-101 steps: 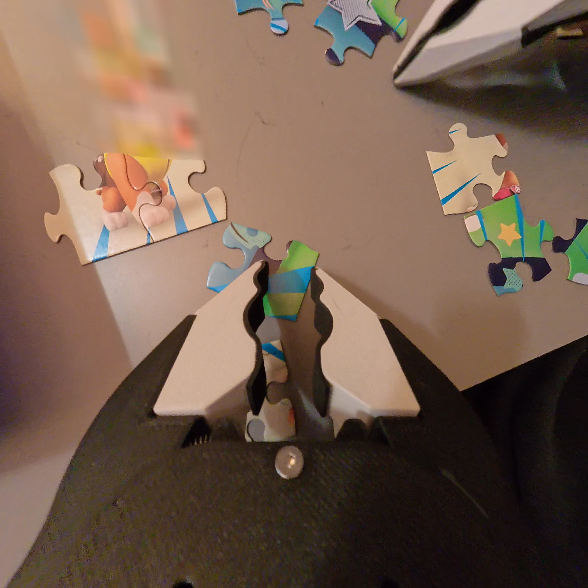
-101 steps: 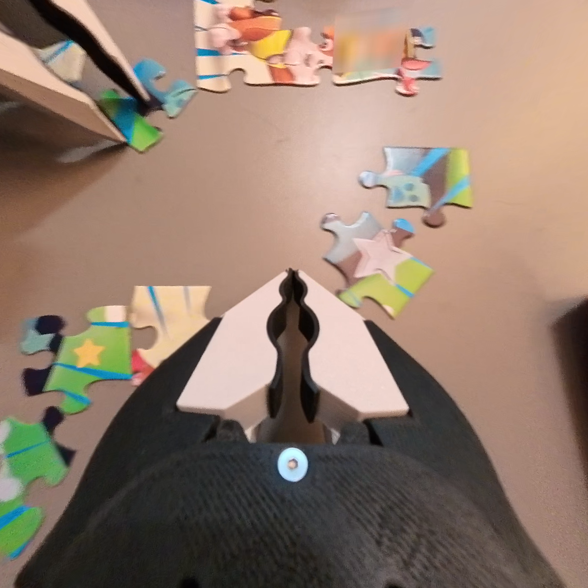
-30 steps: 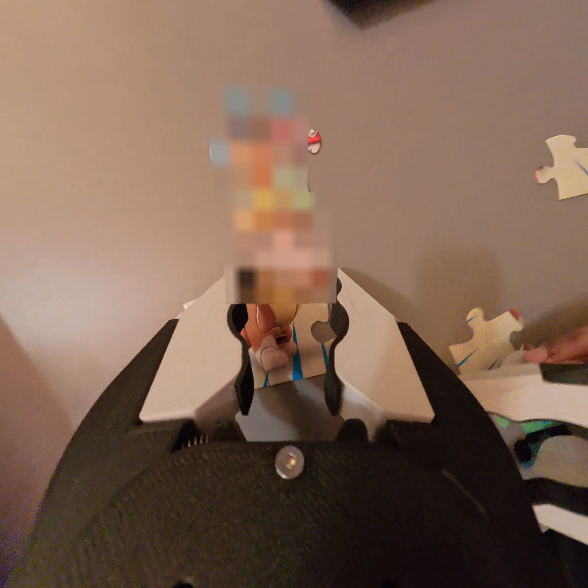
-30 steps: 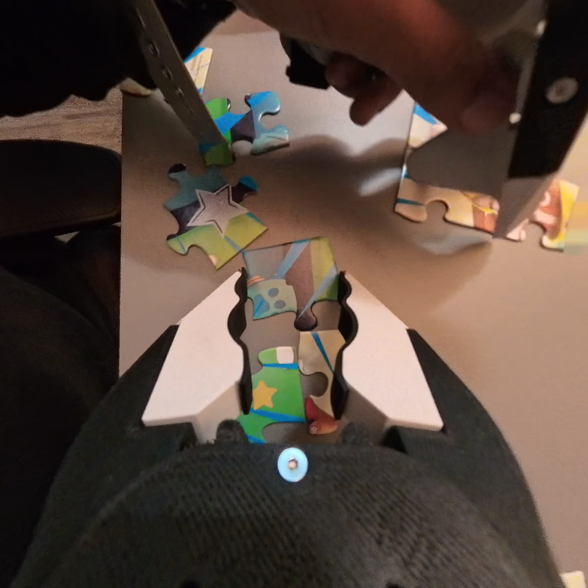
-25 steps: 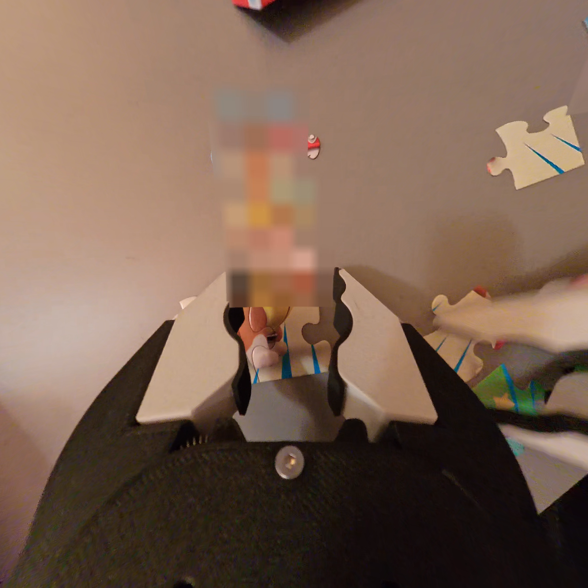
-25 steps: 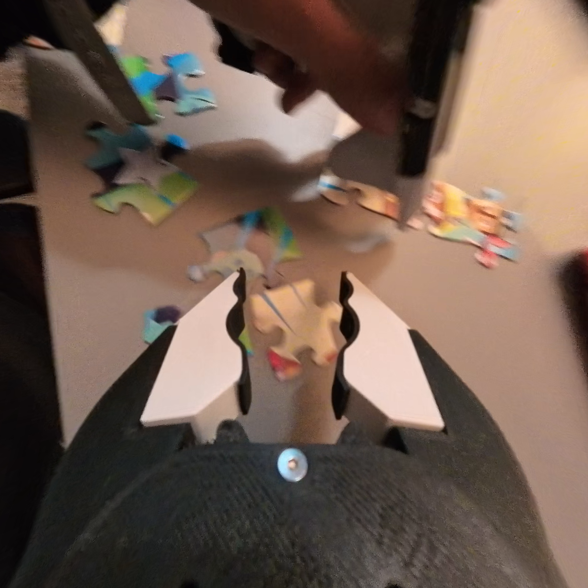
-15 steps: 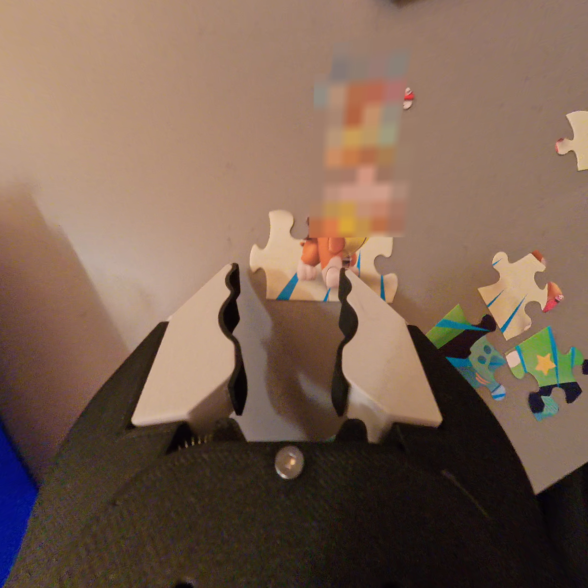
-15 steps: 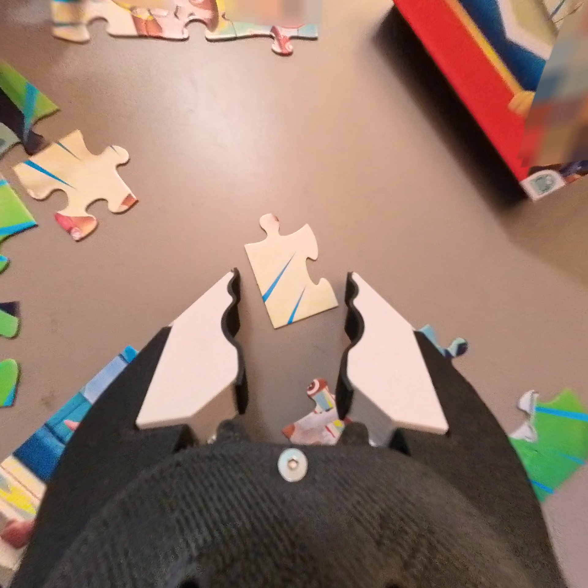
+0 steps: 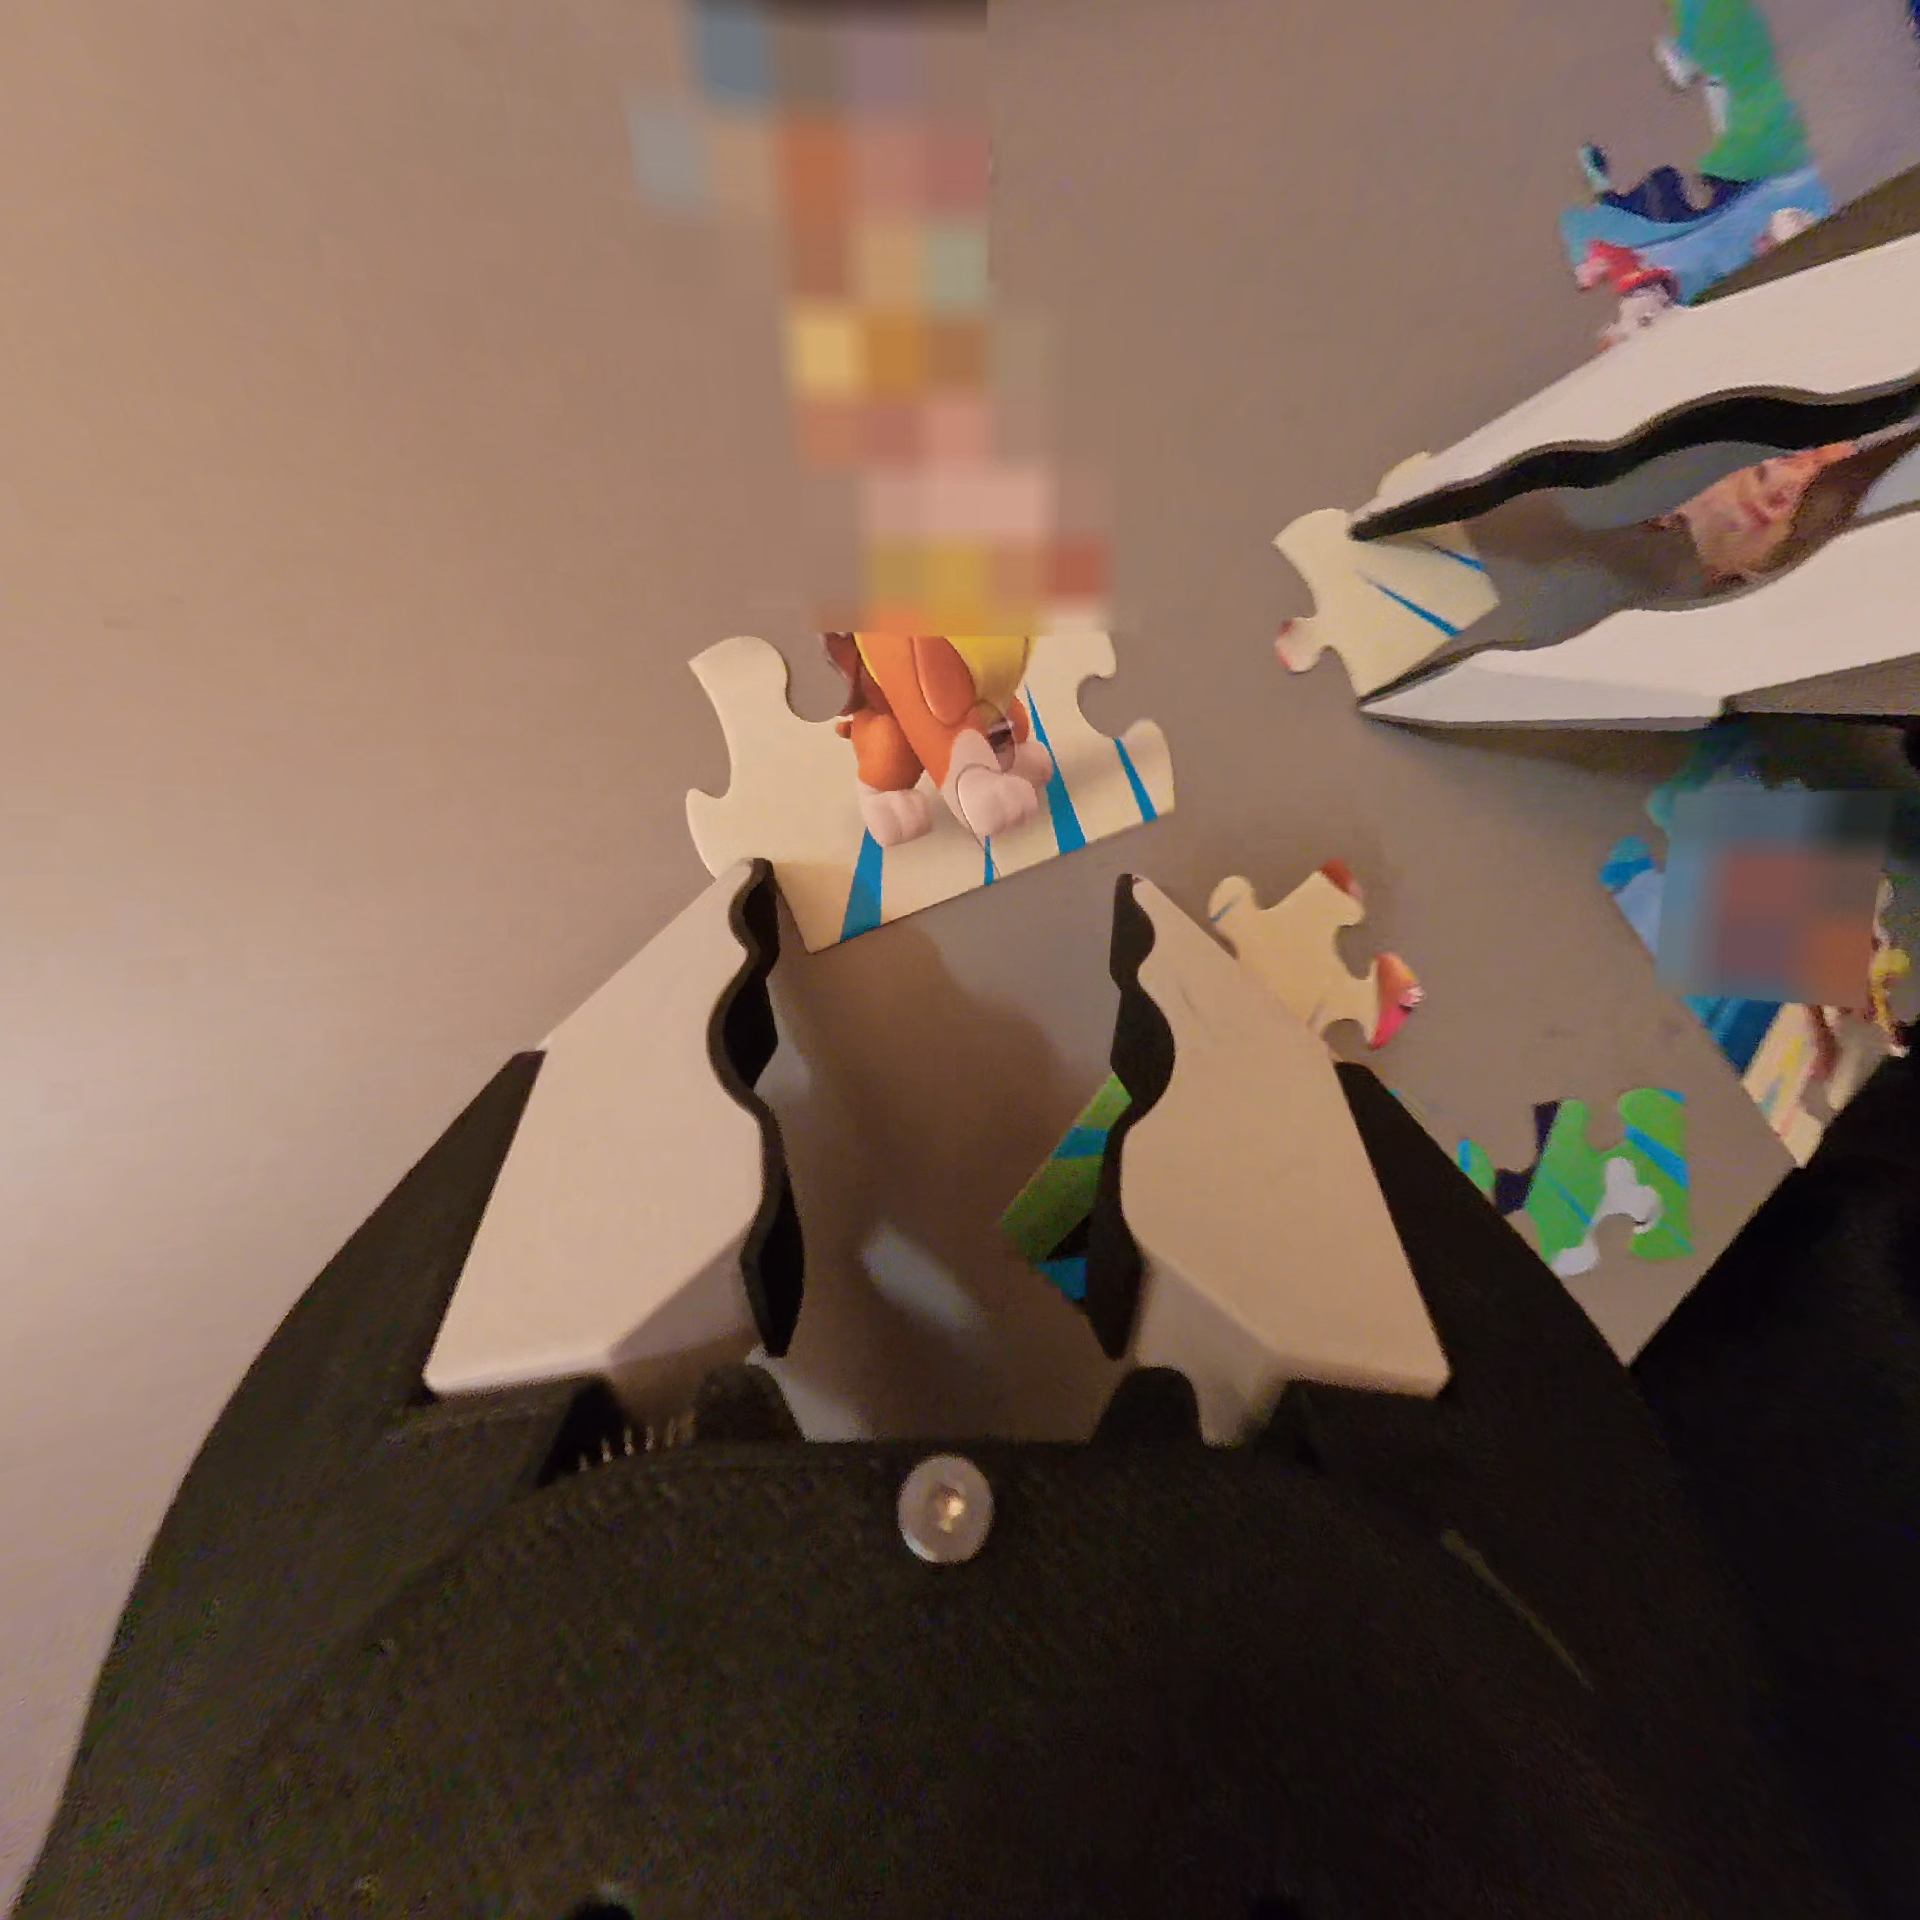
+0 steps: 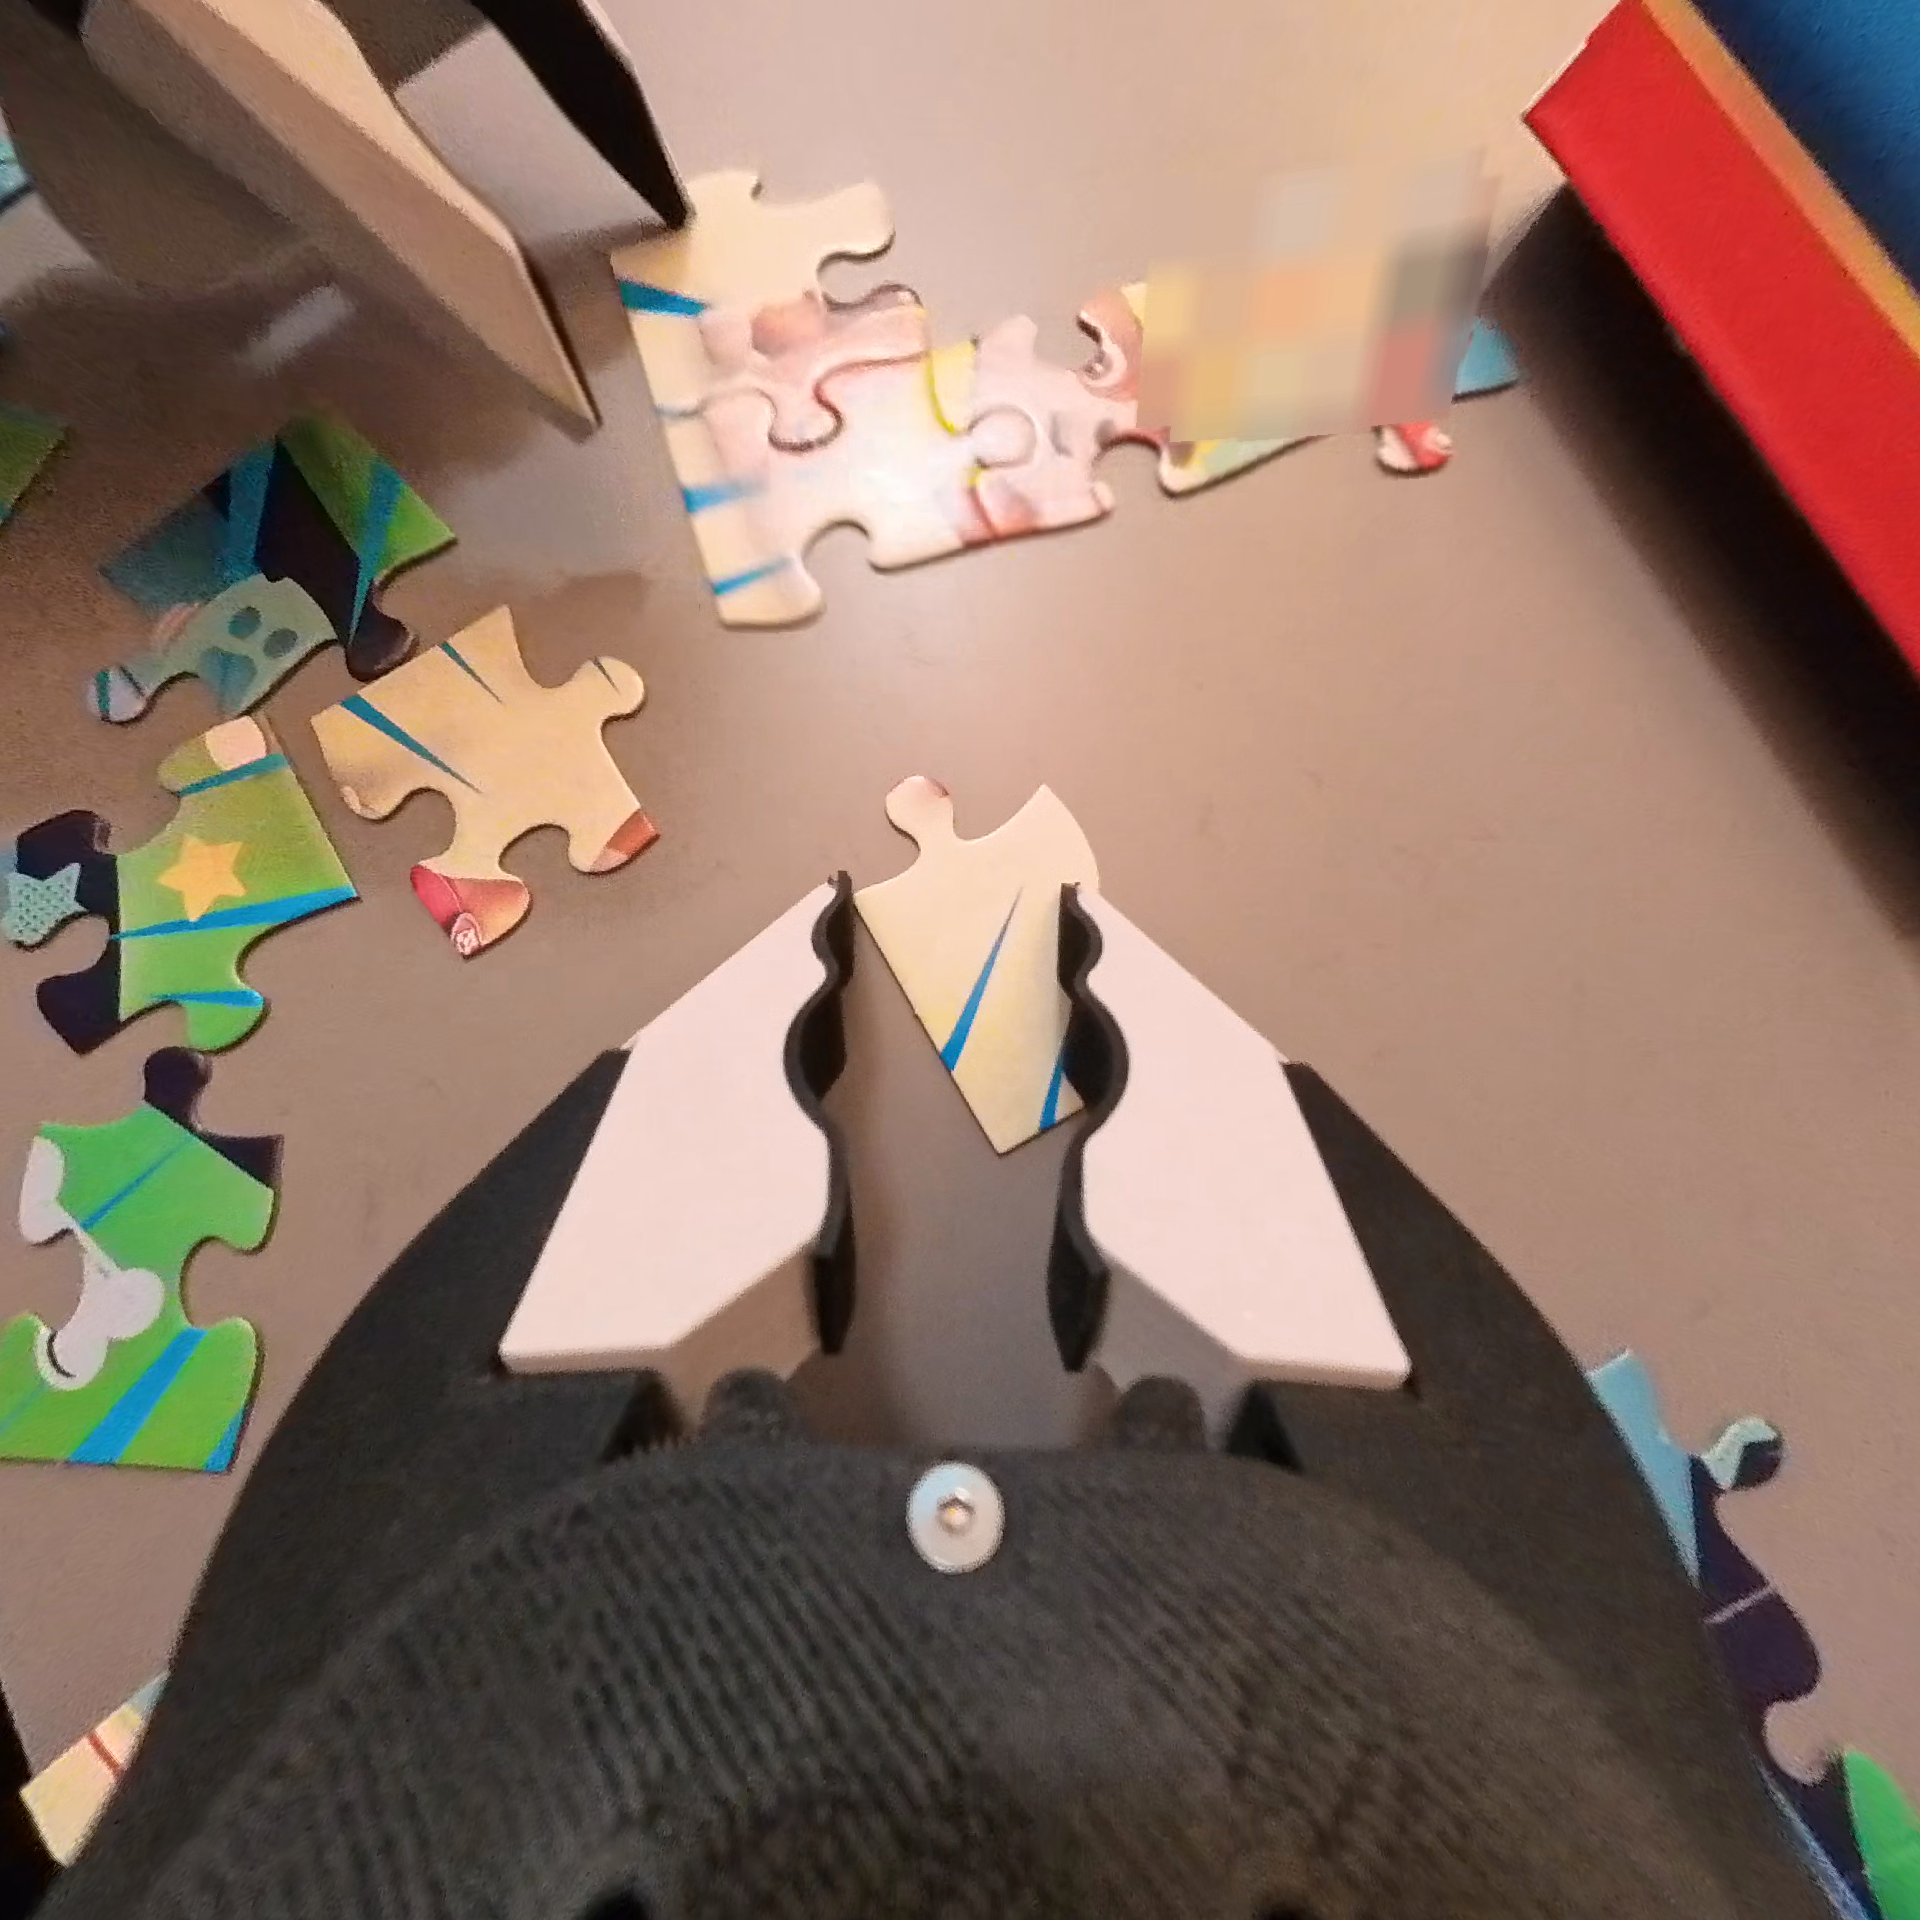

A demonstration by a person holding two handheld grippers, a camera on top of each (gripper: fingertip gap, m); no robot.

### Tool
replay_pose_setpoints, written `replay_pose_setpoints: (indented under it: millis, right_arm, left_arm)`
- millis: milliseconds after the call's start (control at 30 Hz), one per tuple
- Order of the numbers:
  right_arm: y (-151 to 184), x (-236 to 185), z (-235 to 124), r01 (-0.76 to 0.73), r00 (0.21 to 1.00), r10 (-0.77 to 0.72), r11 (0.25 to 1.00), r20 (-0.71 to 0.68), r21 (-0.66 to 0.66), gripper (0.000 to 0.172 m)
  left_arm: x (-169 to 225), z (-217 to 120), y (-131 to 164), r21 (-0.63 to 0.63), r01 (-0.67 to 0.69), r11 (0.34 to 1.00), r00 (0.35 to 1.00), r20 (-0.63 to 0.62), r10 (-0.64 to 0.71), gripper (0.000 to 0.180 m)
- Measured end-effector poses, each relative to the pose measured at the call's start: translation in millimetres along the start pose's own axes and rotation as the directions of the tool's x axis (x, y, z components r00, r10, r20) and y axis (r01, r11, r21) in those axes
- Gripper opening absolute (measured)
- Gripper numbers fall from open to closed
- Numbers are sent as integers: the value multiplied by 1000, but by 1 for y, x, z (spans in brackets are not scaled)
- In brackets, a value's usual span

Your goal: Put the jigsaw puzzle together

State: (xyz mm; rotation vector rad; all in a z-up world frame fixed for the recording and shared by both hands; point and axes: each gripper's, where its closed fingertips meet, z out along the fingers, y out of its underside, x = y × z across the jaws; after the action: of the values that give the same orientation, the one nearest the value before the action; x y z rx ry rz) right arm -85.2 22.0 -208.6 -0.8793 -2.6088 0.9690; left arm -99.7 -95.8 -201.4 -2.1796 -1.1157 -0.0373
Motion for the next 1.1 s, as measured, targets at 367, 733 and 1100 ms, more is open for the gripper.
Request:
replay_pose_setpoints:
  millis: [367, 733, 1100]
  right_arm:
    - [2, -5, -2, -25, 1000, 25, 1000, -16, -6, 38]
    - [13, -71, -12, -16, 997, 24, 993, 69, -116, 38]
    - [-4, -84, -25, -20, 999, 21, 1000, 28, -23, 44]
  left_arm:
    - [19, -5, 0, 28, -30, 999, 999, -38, 31, 63]
    - [44, -27, 18, 107, -57, 993, 996, -56, 64, 63]
    - [52, -30, 17, 137, -87, 987, 994, -53, 95, 63]
